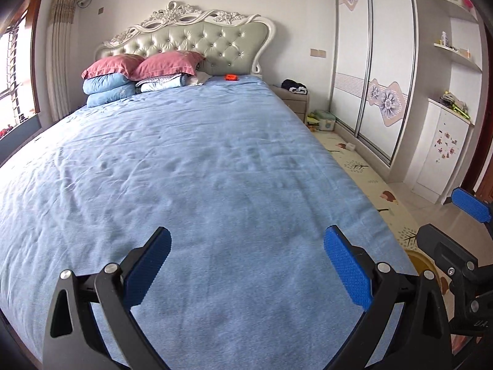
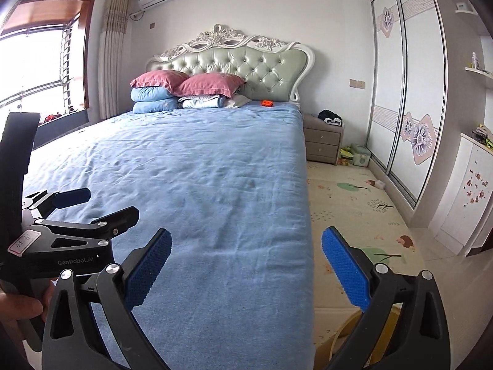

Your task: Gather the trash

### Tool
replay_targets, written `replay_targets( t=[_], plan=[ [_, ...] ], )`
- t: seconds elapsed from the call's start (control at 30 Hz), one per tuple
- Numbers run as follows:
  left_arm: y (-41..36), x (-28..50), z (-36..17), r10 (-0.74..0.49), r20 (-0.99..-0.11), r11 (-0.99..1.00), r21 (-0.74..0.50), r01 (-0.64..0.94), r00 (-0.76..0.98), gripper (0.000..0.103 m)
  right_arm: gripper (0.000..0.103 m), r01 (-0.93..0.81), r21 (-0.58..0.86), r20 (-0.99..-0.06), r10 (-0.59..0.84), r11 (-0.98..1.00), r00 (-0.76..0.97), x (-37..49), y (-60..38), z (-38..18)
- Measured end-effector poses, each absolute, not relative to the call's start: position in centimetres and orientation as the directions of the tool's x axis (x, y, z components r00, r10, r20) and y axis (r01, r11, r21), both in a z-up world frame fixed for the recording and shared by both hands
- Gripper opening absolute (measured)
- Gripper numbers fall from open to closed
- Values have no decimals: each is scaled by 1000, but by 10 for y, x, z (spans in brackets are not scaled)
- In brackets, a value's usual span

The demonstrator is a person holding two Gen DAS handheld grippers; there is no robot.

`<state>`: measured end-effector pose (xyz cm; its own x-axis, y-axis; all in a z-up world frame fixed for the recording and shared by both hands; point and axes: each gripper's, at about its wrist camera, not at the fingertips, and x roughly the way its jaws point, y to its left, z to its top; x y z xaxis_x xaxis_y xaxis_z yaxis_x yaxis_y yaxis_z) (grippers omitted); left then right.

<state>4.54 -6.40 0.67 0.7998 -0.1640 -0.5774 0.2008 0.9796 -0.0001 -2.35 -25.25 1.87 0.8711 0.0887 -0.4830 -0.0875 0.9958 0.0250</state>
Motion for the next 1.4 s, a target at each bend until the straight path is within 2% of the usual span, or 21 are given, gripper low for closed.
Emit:
replay_targets(
  t=[0.27,0.6,0.8,0.97,1.3,1.4],
  plan=[
    [-26,50,8,-62,-567,997,5,78,822,99,95,-120,33,-472,122,992,873,-13,-232,20],
    [-22,58,0,-87,-580,996,-39,79,810,99,95,-122,59,-490,135,991,861,1,-226,10],
    [-30,61,-2,26,-584,997,69,18,812,99,95,-124,55,-506,135,991,852,10,-226,7],
    [-30,60,-2,-13,-595,998,39,44,804,99,95,-131,52,-511,139,990,848,13,-226,6],
    [-32,55,0,-8,-587,998,46,44,809,99,95,-131,58,-506,143,990,850,17,-228,6],
    [-31,55,1,-57,-594,997,0,71,802,99,95,-140,63,-508,153,988,848,18,-228,6]
  ],
)
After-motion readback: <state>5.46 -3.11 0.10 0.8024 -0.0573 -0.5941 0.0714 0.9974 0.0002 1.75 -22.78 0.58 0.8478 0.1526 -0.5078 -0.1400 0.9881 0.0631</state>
